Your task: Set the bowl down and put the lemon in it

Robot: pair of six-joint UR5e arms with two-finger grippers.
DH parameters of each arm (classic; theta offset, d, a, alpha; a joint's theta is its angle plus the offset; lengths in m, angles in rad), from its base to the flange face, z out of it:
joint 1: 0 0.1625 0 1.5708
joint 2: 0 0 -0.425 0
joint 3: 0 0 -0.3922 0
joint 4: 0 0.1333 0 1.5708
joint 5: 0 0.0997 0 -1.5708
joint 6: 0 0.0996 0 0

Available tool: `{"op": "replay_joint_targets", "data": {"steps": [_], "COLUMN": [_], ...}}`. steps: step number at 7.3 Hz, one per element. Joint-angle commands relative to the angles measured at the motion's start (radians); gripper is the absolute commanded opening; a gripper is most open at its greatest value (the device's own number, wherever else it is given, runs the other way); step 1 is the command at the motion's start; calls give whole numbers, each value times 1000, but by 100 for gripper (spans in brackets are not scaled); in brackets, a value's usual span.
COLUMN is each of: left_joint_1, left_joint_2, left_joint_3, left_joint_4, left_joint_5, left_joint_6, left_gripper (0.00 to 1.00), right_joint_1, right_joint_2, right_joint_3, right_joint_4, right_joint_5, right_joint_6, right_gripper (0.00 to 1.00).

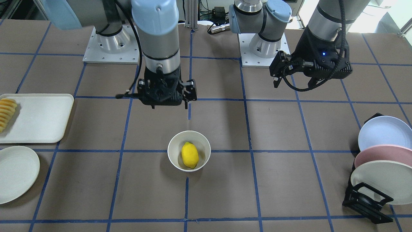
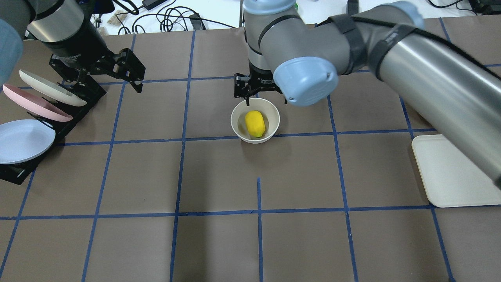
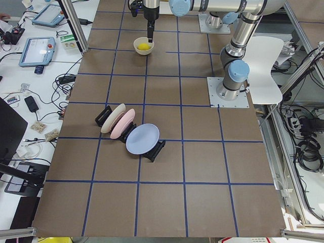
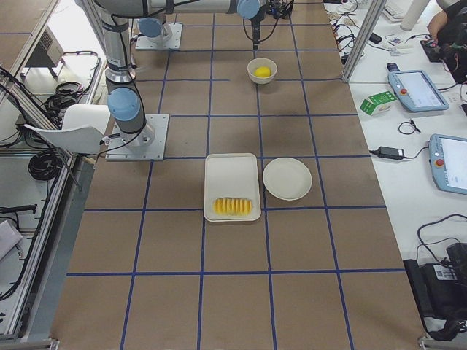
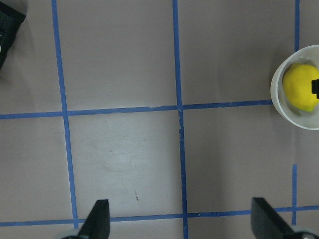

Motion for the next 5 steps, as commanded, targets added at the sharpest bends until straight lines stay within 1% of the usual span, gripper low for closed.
{"op": "replay_joint_targets", "data": {"steps": [1, 3, 4, 5], "left_joint_1": [1, 1, -1, -1], "left_joint_2": [3, 1, 1, 1], "left_joint_3": [0, -1, -1, -1], "left_joint_4": [0, 0, 0, 0], "left_joint_5": [1, 0, -2, -2], "left_joint_6": [0, 0, -2, -2], "left_gripper": [100, 100, 100, 100], "right_joint_1": [-88, -223, -284, -305], "right_joint_2": [-135, -154, -176, -178], "right_joint_3": [6, 3, 9, 22], "right_joint_4": [178, 167, 165, 121], "right_joint_5": [3, 9, 17, 22], "right_joint_6": [-84, -233, -244, -247], "right_gripper": [100, 100, 100, 98]}}
